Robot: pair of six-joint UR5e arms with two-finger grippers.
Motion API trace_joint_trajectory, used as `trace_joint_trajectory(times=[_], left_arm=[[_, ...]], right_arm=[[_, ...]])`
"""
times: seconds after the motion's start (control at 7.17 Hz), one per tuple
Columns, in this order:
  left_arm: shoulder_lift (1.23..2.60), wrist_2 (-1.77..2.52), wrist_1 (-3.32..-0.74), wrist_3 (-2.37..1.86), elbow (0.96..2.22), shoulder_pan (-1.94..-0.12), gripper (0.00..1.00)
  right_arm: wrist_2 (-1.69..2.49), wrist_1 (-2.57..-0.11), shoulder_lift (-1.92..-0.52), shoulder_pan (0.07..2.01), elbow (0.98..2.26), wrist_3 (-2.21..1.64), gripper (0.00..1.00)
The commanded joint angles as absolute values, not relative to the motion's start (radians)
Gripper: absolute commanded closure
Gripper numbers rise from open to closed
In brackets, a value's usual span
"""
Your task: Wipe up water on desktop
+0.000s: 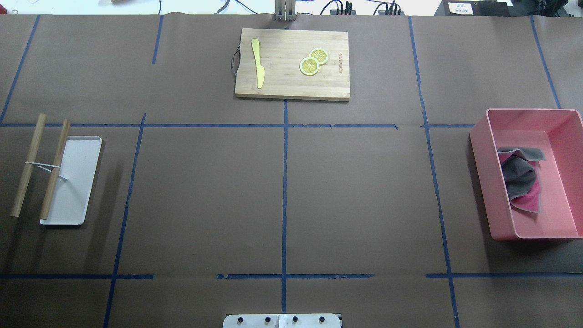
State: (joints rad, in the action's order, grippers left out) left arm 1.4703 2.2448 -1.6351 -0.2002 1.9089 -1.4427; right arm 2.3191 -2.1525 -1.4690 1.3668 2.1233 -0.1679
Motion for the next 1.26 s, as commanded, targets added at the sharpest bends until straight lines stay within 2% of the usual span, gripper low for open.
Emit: trace_joint_trajectory(times=[0.0,0.42,0.56,0.84,1.12], left_arm=[[1.462,2.331,-1.568,-0.05,1.832,-1.526,0.0],[1.462,2.378,-1.543,0.182,1.671,-1.632,0.0],[1.46,2.378,-1.545,0.184,1.664,-1.634,0.0],[1.466,2.378,-1.542,0.175,1.66,-1.634,0.0],[1.471,2.378,-1.542,0.172,1.657,-1.632,0.0]], right_arm=[[2.407,-2.056,-1.529,1.463,2.073,-0.07,0.0],[2.486,-1.809,-1.631,1.543,1.904,-0.014,0.0],[2.482,-1.775,-1.631,1.543,1.87,-0.023,0.0],[2.415,-1.772,-1.533,1.558,1.762,-0.008,0.0],[2.41,-1.773,-1.554,1.559,1.746,-0.02,0.0]])
